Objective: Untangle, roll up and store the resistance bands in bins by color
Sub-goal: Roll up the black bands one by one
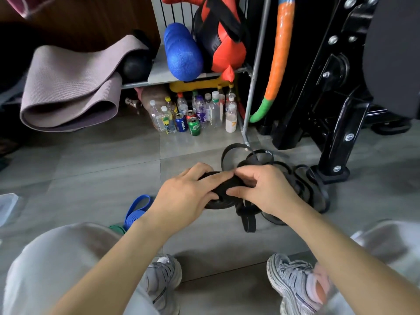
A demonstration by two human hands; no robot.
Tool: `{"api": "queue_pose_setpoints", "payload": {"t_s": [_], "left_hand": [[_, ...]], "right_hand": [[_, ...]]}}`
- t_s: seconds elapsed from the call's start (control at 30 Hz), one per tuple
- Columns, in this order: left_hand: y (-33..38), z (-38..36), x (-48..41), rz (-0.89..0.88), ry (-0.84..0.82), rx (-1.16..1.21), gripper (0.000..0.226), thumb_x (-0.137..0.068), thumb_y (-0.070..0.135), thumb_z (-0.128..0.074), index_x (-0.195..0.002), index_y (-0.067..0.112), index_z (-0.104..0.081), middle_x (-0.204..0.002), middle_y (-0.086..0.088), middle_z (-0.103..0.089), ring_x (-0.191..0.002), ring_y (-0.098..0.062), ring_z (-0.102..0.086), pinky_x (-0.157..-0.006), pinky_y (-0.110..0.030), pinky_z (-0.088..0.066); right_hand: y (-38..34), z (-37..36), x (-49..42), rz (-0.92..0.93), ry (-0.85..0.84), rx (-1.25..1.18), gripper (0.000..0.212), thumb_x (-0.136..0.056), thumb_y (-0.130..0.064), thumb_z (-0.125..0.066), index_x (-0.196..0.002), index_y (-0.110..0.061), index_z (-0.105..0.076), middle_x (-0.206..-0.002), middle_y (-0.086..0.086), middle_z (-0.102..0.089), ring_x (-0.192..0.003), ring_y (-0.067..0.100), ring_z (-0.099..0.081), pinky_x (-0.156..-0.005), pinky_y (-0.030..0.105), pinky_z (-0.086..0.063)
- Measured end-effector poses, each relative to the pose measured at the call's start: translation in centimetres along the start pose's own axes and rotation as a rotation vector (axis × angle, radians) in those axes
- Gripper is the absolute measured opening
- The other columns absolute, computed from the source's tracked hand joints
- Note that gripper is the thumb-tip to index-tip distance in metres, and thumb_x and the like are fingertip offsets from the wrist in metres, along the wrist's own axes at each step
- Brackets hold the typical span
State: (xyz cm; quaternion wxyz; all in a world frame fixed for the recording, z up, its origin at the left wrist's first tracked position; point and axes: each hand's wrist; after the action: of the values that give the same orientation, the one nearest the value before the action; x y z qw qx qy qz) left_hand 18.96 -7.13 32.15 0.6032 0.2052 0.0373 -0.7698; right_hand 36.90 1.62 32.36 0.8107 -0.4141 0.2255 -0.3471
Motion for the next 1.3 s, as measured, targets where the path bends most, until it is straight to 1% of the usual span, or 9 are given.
{"api": "queue_pose_setpoints", "payload": {"t_s": [0.17,0.37,0.5,0.63,0.83,0.93,1.1,1.2,1.3], "left_hand": [[-0.1,0.2,-0.1,0.058,0.083,0.080,0.046,-0.082,0.030,-0.050,-0.127,0.038,-0.046,-0.106,0.006,-0.055,-0.083,-0.016,-0.061,-0.054,-0.032,-0.054],[0.1,0.7,-0.1,0.317,0.217,0.523,0.056,-0.082,0.010,-0.069,-0.121,0.045,-0.049,-0.105,0.024,-0.049,-0.100,0.000,-0.051,-0.081,-0.023,-0.051],[0.6,0.9,-0.3,0.444,0.264,0.724,0.065,-0.079,0.005,-0.071,-0.111,0.058,-0.051,-0.106,0.027,-0.054,-0.108,-0.006,-0.054,-0.085,-0.043,-0.054],[1.0,0.9,-0.6,0.492,0.297,0.792,0.068,-0.077,0.002,-0.073,-0.104,0.061,-0.052,-0.105,0.025,-0.059,-0.106,-0.012,-0.058,-0.092,-0.038,-0.051],[1.0,1.3,-1.1,0.560,0.391,0.932,0.058,-0.076,-0.008,-0.069,-0.103,0.041,-0.055,-0.100,0.011,-0.061,-0.089,-0.003,-0.062,-0.073,-0.013,-0.049],[0.7,1.3,-1.2,0.598,0.425,0.983,0.056,-0.078,-0.007,-0.067,-0.103,0.041,-0.054,-0.099,0.003,-0.063,-0.089,-0.007,-0.064,-0.072,-0.019,-0.051],[0.3,1.4,-1.1,0.625,0.446,1.050,0.056,-0.080,-0.004,-0.067,-0.102,0.047,-0.056,-0.103,-0.005,-0.063,-0.094,-0.024,-0.065,-0.077,-0.046,-0.056],[0.5,1.3,-1.2,0.629,0.434,1.066,0.057,-0.081,-0.002,-0.067,-0.101,0.049,-0.057,-0.102,-0.006,-0.063,-0.095,-0.024,-0.065,-0.076,-0.049,-0.056],[0.7,1.2,-1.3,0.658,0.415,1.087,0.053,-0.082,-0.002,-0.066,-0.103,0.045,-0.054,-0.104,-0.008,-0.062,-0.094,-0.021,-0.066,-0.070,-0.043,-0.058]], "right_hand": [[-0.5,0.9,0.1,-0.001,0.001,-0.135,0.039,-0.078,-0.011,-0.075,-0.114,-0.023,-0.068,-0.103,-0.010,-0.071,-0.098,0.002,-0.065,-0.092,0.030,-0.052],[-0.7,1.8,0.4,0.011,0.114,-0.232,0.045,-0.077,-0.009,-0.073,-0.101,-0.045,-0.061,-0.092,-0.030,-0.068,-0.099,-0.003,-0.064,-0.091,0.019,-0.049],[-0.9,1.6,0.4,-0.016,0.217,-0.411,0.039,-0.076,-0.005,-0.073,-0.101,-0.033,-0.062,-0.095,-0.018,-0.071,-0.096,0.000,-0.066,-0.086,0.018,-0.051],[-1.0,1.4,0.3,-0.029,0.282,-0.482,0.027,-0.075,-0.001,-0.073,-0.086,-0.020,-0.057,-0.094,-0.014,-0.070,-0.090,0.000,-0.067,-0.077,0.015,-0.050],[-0.7,1.6,0.3,0.043,0.379,-0.153,0.036,-0.080,-0.015,-0.072,-0.096,-0.046,-0.061,-0.110,-0.009,-0.056,-0.105,0.000,-0.055,-0.094,0.015,-0.040],[-0.5,0.9,0.5,0.028,0.317,-0.149,0.044,-0.083,-0.009,-0.068,-0.109,-0.044,-0.059,-0.107,-0.003,-0.063,-0.098,0.009,-0.062,-0.093,0.026,-0.048],[-0.7,0.4,0.4,-0.040,0.379,-0.204,0.023,-0.083,-0.004,-0.068,-0.100,-0.020,-0.069,-0.092,-0.016,-0.068,-0.087,-0.003,-0.064,-0.078,0.012,-0.049],[-0.6,0.4,0.3,-0.104,0.441,-0.248,0.014,-0.081,-0.009,-0.071,-0.089,-0.019,-0.072,-0.083,-0.017,-0.068,-0.078,-0.005,-0.064,-0.069,0.007,-0.047],[-0.5,0.4,0.1,-0.141,0.442,-0.299,0.016,-0.080,-0.009,-0.072,-0.084,-0.024,-0.072,-0.080,-0.015,-0.070,-0.077,-0.003,-0.065,-0.074,0.012,-0.050]]}}
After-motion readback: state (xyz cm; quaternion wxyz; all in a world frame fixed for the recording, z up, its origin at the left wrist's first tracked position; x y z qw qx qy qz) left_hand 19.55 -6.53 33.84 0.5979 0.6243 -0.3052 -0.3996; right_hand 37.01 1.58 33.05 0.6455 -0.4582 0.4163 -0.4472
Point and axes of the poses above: each hand's wrist, its own x-axis away from the middle knuckle, its own z-axis out of the back of the hand, y = z × x
